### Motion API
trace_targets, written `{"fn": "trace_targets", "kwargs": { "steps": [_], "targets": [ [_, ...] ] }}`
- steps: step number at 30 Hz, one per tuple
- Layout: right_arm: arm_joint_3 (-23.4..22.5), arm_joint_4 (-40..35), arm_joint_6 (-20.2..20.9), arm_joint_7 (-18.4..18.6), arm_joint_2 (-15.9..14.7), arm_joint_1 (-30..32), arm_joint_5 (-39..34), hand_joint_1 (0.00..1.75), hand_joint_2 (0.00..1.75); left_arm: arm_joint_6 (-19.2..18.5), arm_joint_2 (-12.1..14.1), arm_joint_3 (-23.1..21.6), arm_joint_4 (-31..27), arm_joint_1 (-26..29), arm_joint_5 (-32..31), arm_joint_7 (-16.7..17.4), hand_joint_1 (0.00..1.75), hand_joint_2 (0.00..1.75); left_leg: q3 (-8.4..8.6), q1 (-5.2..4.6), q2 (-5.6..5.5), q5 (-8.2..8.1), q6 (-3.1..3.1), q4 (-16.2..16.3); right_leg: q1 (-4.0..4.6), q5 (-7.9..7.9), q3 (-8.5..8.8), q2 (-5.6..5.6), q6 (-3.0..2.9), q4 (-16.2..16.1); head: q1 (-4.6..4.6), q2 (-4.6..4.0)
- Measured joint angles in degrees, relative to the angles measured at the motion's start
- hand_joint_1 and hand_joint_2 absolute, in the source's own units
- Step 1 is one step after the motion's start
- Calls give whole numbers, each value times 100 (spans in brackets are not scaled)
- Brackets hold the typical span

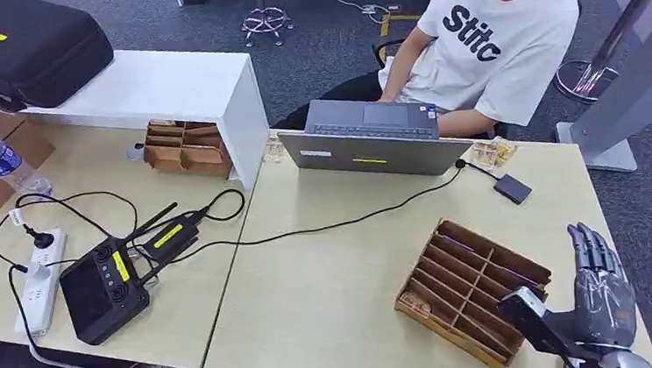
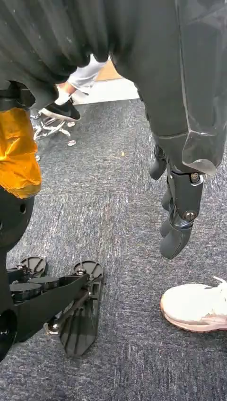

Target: Pass the card to the sensor for recognition and then transmit it.

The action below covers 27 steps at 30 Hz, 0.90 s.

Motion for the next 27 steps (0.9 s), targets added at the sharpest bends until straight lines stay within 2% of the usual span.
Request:
{"fn": "trace_targets", "kwargs": {
  "steps": [27],
  "targets": [
    [-6,2,0,0,2,0,0,0,175,0,0,0,0,0,0,0,0,175,0,0,0,0,0,0,0,0,0,0,0,0,0,0]
  ]
}}
